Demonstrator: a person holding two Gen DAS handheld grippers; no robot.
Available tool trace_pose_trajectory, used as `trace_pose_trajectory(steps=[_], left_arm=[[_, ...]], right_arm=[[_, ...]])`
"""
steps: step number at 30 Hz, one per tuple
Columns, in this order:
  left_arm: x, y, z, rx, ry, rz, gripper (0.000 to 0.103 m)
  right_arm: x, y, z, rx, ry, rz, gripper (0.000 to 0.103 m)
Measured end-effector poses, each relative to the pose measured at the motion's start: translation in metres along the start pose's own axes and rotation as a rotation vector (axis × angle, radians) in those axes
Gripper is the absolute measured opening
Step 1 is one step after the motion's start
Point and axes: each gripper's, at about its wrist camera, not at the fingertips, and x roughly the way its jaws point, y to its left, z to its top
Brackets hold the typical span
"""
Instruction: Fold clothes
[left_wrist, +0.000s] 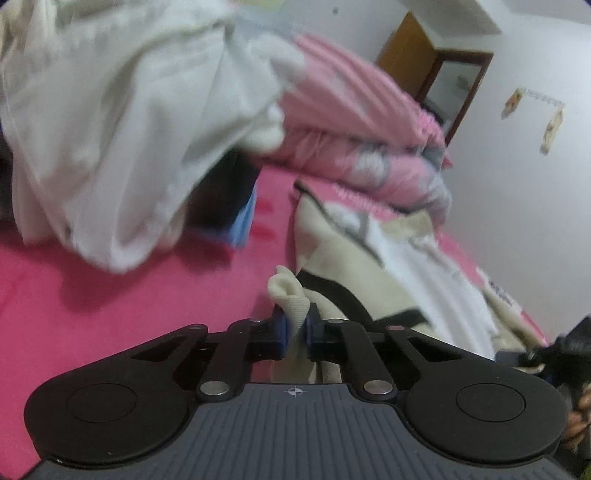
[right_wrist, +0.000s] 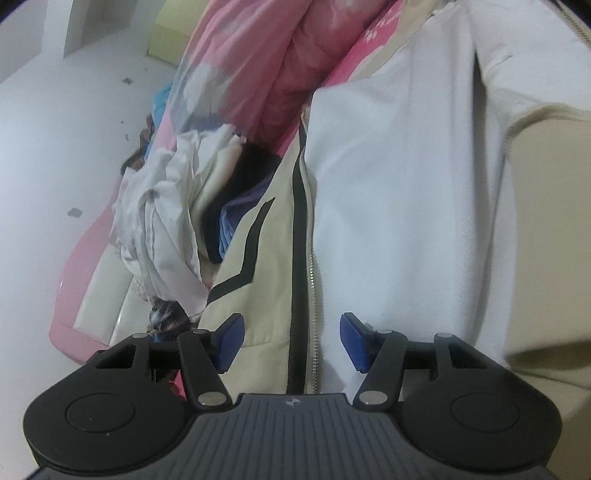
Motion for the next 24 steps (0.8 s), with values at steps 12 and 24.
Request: trace_pose_trajectory(steps=[12,24], left_arm=[[-0.031,-0.040,0.103,0.072,-0.241,0.147,0.005],[-0.039,-0.015,0.198,0.207,-0.418,0.689,0.010]], right_arm=[[-0.015,-0.016,-0.001,0.048,-0.038,0.060,0.059],[-0.020,-0.033,0.004,0.101,-0.044,0.131,0.059]])
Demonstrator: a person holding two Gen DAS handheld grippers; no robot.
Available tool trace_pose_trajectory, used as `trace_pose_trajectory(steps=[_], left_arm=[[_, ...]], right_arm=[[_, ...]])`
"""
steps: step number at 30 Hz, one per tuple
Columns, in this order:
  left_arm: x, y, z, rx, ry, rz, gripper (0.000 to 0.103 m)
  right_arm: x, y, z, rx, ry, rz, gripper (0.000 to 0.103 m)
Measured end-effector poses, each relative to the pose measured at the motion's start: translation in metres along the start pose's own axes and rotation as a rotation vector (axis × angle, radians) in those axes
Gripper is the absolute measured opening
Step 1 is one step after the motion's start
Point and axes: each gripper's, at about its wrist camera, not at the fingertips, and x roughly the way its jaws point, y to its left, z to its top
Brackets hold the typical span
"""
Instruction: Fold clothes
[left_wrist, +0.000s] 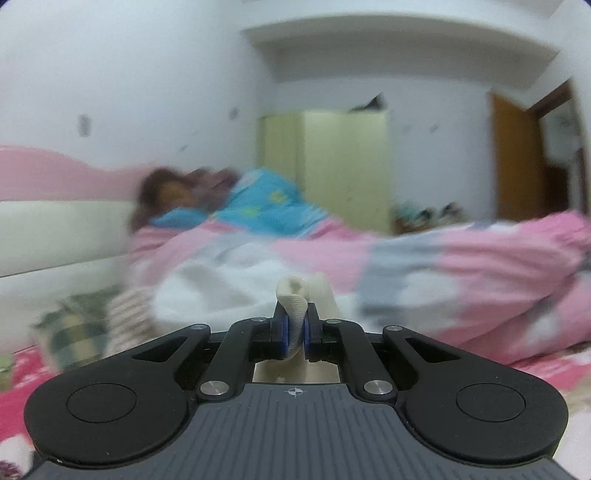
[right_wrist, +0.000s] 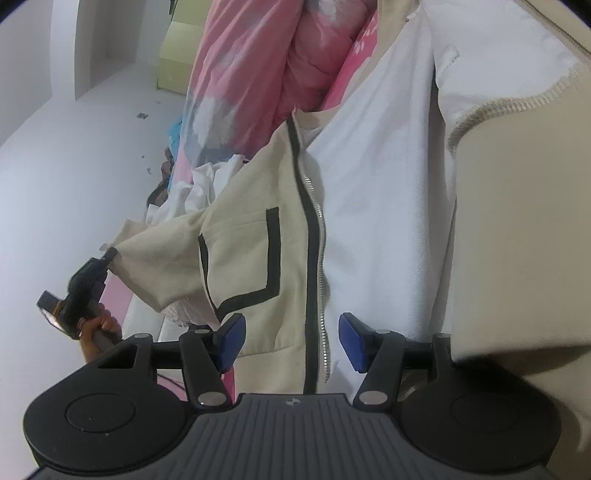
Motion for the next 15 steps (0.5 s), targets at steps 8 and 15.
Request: trace_pose_trajectory(steps=[8,15], left_arm=[[0.013,0.051,-0.044,-0.257,0.188,0.086,0.073],[-0.036,0.060,-0.036,-0.218,0.110,0.115,0.101]], right_arm=[[0.004,0.003,0.003,-0.004,0.023,-0.003,0.059],[-0.004,0.016,0.000,-0.071,0.014,-0.020,0.060]])
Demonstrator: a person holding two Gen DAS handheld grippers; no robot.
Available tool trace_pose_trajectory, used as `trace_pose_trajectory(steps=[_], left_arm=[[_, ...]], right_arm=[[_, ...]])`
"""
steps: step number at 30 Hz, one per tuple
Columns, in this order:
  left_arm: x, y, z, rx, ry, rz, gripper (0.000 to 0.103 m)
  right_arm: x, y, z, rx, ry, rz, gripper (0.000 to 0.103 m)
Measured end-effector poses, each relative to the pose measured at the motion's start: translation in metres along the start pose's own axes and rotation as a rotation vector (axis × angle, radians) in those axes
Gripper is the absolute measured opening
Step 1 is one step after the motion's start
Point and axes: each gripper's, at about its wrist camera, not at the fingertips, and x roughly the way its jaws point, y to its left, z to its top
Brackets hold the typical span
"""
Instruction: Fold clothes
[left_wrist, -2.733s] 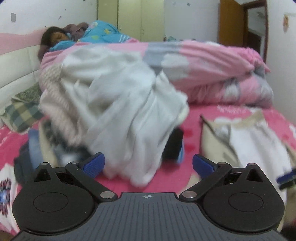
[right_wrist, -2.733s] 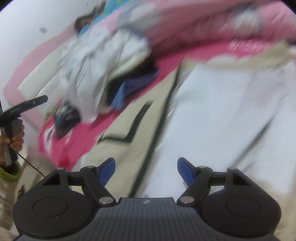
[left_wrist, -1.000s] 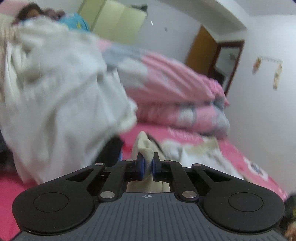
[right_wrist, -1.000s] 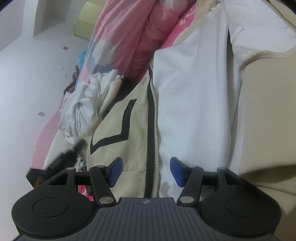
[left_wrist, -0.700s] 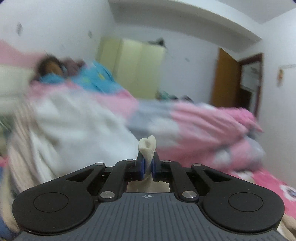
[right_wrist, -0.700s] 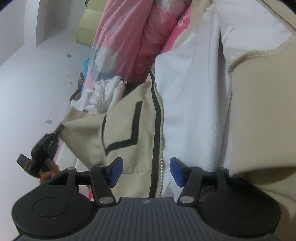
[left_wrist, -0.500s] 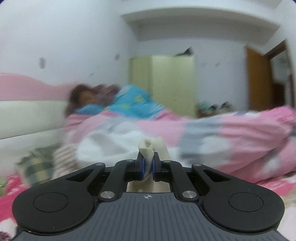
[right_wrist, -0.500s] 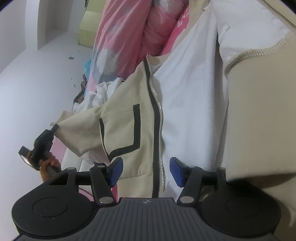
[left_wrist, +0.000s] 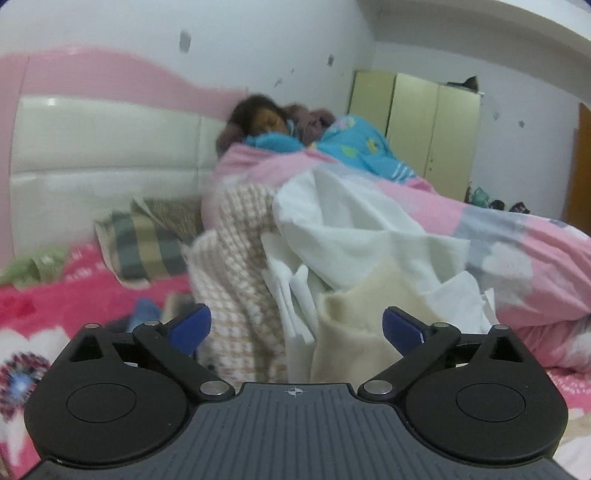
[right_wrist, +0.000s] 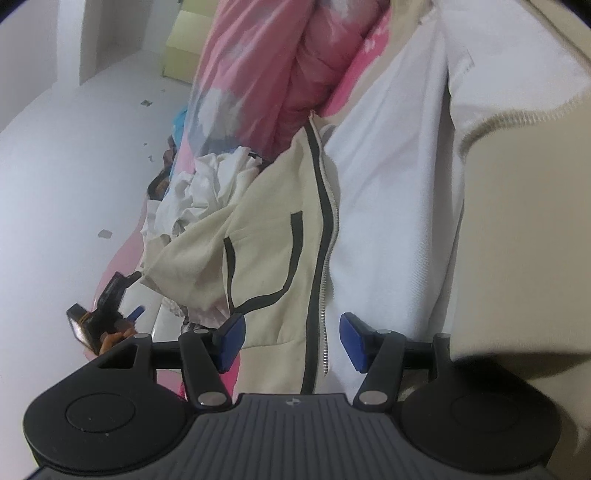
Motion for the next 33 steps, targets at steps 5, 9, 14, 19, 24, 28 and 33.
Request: trace_pose_trajectory(steps=[5,9,14,19,24,28,33], left_arm=[[-0.045,-0.025,-0.015,0.056,0.007,-0.129,0.103],[-0.075,-0.062,-0.041,0.185,0.022,-0.230,0.103],[-0.087,-0.101,-0.082,0.250,0.103,-0.361,0.103],[-0.087,-0.142,-0.142,0.313,0.226,-0.481,0.103],[-0.090,-0.191,-0.197,0.469,0.278,-0.503,0.103],[-0.092,-0.224,-0.222,0.688,0.280,-0.454,0.102],[-0.100,-0.234,-0.232,0.810,0.191,-0.421,0.102]], right_arm=[[-0.026,0.017,-0.012,-0.108,-0.039,-0.051,0.061],[-0.066,0.038,-0.031,-0.246,-0.098,-0.135,0.061],[-0.138,0.048,-0.064,-0.336,-0.191,-0.220,0.061],[-0.204,0.023,-0.089,-0.237,-0.302,-0.430,0.062],[-0.222,-0.017,-0.089,-0.092,-0.359,-0.526,0.062],[-0.205,-0.040,-0.079,-0.050,-0.361,-0.551,0.063],[-0.196,-0.035,-0.080,-0.115,-0.364,-0.575,0.059]])
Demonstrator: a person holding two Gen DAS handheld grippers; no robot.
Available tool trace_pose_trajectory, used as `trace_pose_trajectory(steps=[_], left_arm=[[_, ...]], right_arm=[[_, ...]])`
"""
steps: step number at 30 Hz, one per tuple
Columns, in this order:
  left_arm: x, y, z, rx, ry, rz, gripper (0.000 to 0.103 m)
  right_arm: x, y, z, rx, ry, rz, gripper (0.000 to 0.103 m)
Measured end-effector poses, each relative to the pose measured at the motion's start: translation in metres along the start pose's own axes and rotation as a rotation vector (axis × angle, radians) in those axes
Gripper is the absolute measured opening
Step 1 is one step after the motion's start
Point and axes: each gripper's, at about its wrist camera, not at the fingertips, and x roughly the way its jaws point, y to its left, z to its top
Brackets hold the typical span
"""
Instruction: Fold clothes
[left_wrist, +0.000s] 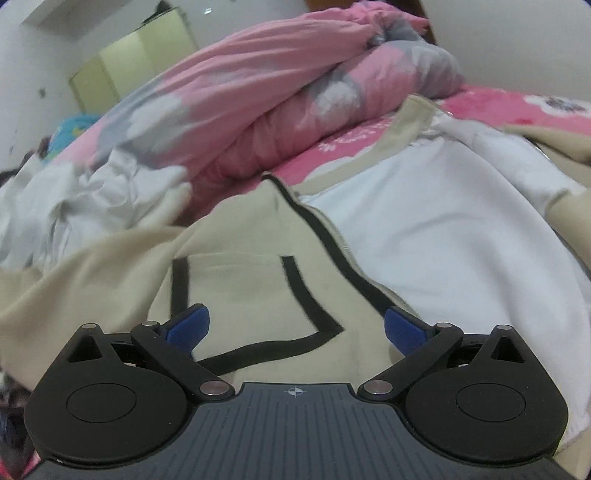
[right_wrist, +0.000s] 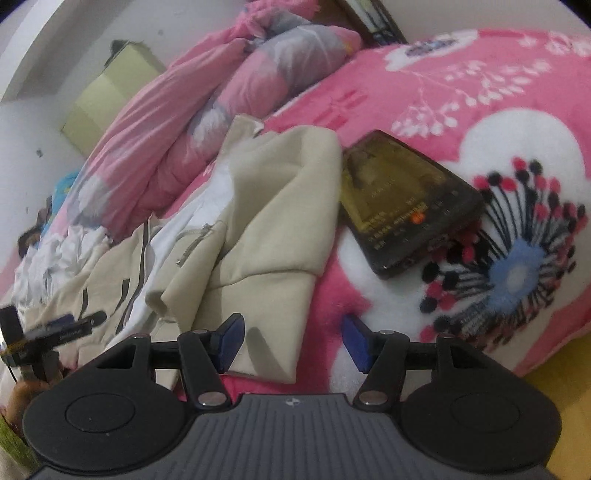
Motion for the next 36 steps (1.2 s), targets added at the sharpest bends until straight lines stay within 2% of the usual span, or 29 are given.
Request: trace_pose_trajectory(steps=[3,7,11,13,18,19,20,21,22,25,29,36], left_arm=[[-0.003,-0.004,-0.001,0.038,-0.036,0.041,0.102],[-0.006,-0.016,-0.009,0.125,-0.055,0.059,0.103],[-0.005,-0.035,-0.022,0.258,-0.072,0.119,0.103],[-0.007,-0.041,-0.025,0.303,-0.099,0.144,0.103],[-0.010,-0.045,-0.026,0.336,-0.133,0.143,0.103],[-0.010,-0.045,-0.027,0.336,-0.133,0.142,0.103],[-0.009,-0.045,-0.027,0.333,-0.132,0.140,0.103],[-0.008,-0.044,-0.027,0.328,-0.129,0.135,0.103],[-0.007,-0.043,-0.027,0.320,-0.125,0.128,0.103],[-0.003,-0.038,-0.026,0.285,-0.110,0.097,0.103],[0.002,-0.029,-0.024,0.221,-0.082,0.044,0.103],[0.013,-0.007,-0.021,0.080,-0.018,-0.070,0.103]], right_arm=[[-0.002,-0.001,0.002,0.024,-0.006,0.001,0.055],[-0.007,-0.010,0.005,0.051,-0.006,0.032,0.055],[-0.001,0.001,0.003,-0.022,0.006,0.008,0.055],[-0.003,0.008,0.003,-0.064,0.000,-0.006,0.046],[0.009,0.006,0.013,-0.036,0.021,-0.001,0.046],[0.013,0.004,0.013,-0.031,0.021,0.008,0.043],[0.013,0.005,0.016,-0.034,0.020,0.007,0.034],[0.013,0.007,0.019,-0.043,0.017,0.000,0.011],[0.008,0.010,0.025,-0.047,-0.001,0.019,0.010],[-0.008,0.022,0.054,-0.080,-0.075,0.083,0.005],[-0.010,0.039,0.115,-0.158,-0.163,0.064,0.005],[0.038,0.038,0.261,-0.177,-0.269,-0.087,0.005]])
